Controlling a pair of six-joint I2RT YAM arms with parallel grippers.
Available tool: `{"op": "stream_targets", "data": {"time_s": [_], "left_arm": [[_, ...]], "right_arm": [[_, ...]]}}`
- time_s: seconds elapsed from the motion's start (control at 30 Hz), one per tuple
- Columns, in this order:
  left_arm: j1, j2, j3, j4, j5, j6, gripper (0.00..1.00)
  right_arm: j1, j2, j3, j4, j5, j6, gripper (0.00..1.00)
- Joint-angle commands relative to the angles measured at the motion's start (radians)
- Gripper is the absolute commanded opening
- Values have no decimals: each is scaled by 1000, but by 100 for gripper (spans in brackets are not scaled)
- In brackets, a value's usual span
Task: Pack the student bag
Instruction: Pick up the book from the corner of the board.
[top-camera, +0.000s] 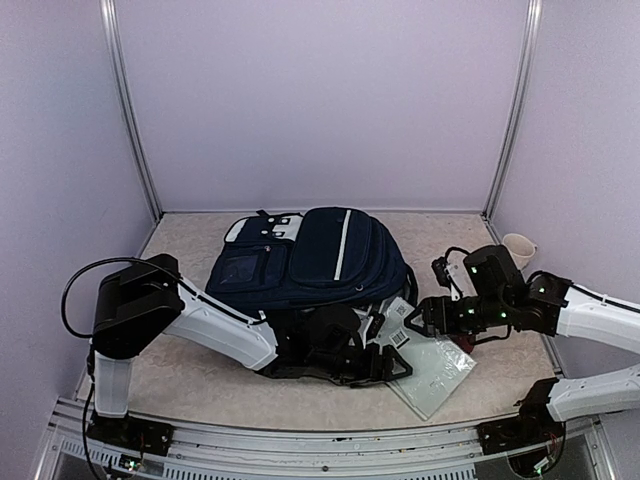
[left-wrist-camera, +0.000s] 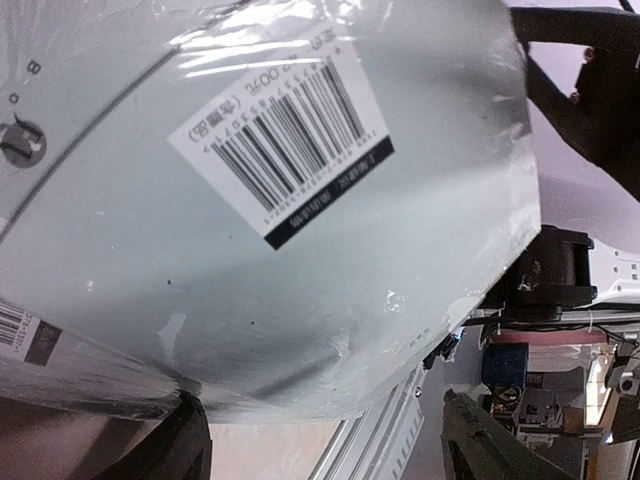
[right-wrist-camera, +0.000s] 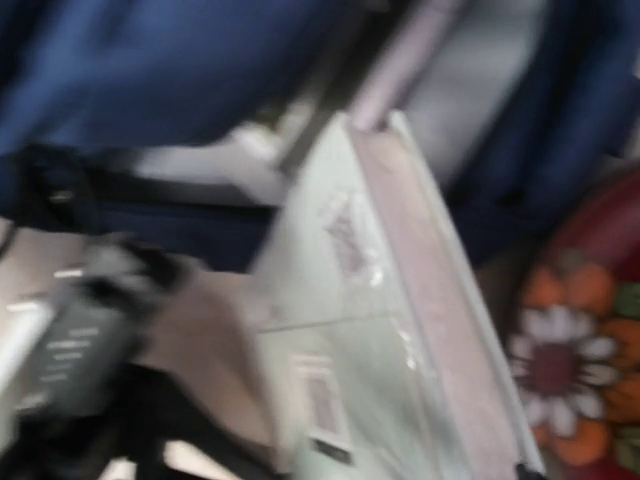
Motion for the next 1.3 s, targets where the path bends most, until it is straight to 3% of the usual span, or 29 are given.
{"op": "stream_targets", "data": {"time_s": [0.0,0.27,0.53,0.87,1.0,1.13,1.27], "left_arm": [[28,43,2,-10,-53,-9,77],[45,65,-12,3,-57,-25,77],[47,67,-15,5,-61,-22,77],[48,69,-24,21,-60,-24,77],[49,68,-21,24,-59,-24,77],[52,57,-25,36,-63,-12,77],[50,29,-34,34,-80,22,77]], "right_arm": [[-46,39,-25,-74,-14,-52,82],[-95,48,-36,-110,43,-73,99],[-162,59,-68,-114,55,-94,100],[-211,113,-145,115,-416,-175,97],[-211,54,-143,138,-477,-151,78],[-211,14,-156,163,-521,-108,40],[-211,-5,-162,174,-543,-81,10]]}}
